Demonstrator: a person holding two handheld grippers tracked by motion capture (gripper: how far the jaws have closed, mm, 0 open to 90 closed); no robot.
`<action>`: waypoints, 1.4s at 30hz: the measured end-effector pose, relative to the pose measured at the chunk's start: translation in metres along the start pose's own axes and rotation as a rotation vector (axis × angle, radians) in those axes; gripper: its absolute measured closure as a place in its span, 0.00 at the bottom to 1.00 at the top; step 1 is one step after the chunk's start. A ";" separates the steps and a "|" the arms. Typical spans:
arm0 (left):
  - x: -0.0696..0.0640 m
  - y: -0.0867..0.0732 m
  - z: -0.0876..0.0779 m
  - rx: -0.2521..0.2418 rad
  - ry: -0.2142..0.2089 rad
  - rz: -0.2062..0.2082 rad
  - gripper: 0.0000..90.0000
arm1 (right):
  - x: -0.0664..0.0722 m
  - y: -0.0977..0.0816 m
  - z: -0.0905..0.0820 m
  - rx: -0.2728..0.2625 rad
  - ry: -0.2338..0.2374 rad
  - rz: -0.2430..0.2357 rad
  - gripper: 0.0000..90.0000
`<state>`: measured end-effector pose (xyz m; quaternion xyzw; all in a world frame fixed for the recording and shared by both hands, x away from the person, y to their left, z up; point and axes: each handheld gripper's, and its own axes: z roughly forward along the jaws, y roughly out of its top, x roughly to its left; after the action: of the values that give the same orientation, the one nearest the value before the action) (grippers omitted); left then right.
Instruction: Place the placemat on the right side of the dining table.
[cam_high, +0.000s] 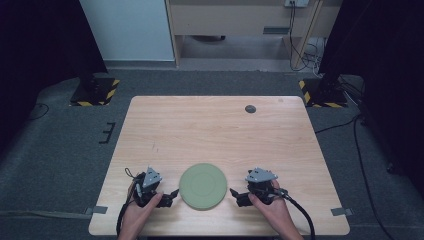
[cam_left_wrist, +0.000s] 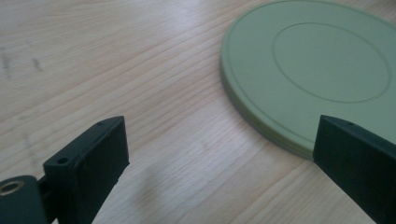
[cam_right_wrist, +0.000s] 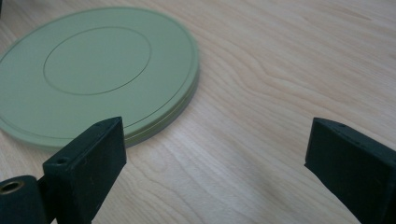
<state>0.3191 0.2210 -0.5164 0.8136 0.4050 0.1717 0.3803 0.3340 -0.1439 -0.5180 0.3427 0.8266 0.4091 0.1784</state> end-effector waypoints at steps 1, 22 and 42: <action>0.000 0.000 0.000 0.000 0.000 0.000 0.03 | 0.000 0.000 0.000 0.000 0.000 0.000 0.06; -0.008 -0.002 0.015 0.055 -0.017 0.067 0.04 | 0.025 -0.002 0.021 0.029 -0.005 -0.012 0.07; -0.013 0.005 0.020 0.062 0.042 0.059 0.02 | 0.020 -0.001 0.024 0.027 -0.061 0.011 0.02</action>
<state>0.3256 0.1992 -0.5251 0.8327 0.3941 0.1873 0.3409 0.3340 -0.1168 -0.5332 0.3622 0.8244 0.3882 0.1964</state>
